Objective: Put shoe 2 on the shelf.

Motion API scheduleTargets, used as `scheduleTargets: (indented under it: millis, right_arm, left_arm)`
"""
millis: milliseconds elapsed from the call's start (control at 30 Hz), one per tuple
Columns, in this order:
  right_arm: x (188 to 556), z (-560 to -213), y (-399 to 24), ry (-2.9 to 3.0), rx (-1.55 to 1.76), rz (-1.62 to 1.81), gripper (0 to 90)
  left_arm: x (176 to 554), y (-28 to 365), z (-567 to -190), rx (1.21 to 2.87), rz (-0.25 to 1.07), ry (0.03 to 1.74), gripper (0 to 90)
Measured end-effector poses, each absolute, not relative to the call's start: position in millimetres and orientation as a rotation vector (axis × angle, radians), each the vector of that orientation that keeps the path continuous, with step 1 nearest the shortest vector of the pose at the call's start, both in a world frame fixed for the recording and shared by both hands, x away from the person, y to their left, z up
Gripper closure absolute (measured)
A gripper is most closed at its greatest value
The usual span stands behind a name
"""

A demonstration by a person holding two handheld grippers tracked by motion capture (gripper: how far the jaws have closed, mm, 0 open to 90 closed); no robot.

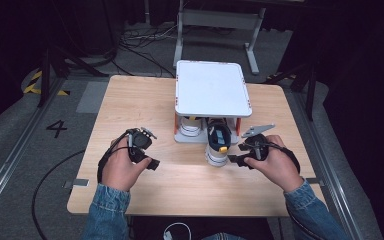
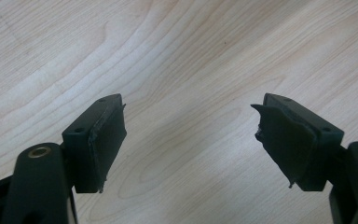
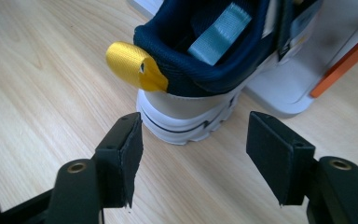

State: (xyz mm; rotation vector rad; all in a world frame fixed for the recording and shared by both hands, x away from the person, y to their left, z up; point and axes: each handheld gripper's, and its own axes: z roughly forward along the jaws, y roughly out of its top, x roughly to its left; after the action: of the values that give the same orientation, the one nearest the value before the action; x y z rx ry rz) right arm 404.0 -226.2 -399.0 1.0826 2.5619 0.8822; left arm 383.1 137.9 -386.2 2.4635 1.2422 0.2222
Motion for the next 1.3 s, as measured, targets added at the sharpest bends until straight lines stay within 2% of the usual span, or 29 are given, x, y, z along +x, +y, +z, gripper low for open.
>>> scheduleTargets:
  millis: [400,600,800,933,1300]
  right_arm:
    - [417.8,-413.5,-195.5,2.494,1.294,0.830,37.9]
    - [432.2,-398.2,-194.5,2.358,1.255,0.905,45.9]
    - [452.9,-410.8,-188.4,2.283,1.230,0.943,47.4]
    - [459.9,-416.7,-186.7,2.225,1.173,0.932,53.9]
    - [465.8,-424.1,-183.2,2.149,1.103,0.925,59.3]
  left_arm:
    - [375.2,141.4,-386.6,2.457,0.216,1.258,23.6]
    - [374.9,143.4,-386.2,2.452,0.216,1.260,23.6]
    - [376.2,143.0,-386.0,2.451,0.215,1.254,23.6]
    - [377.4,142.8,-386.4,2.457,0.213,1.246,23.6]
    - [379.4,140.4,-386.6,2.454,0.211,1.242,23.6]
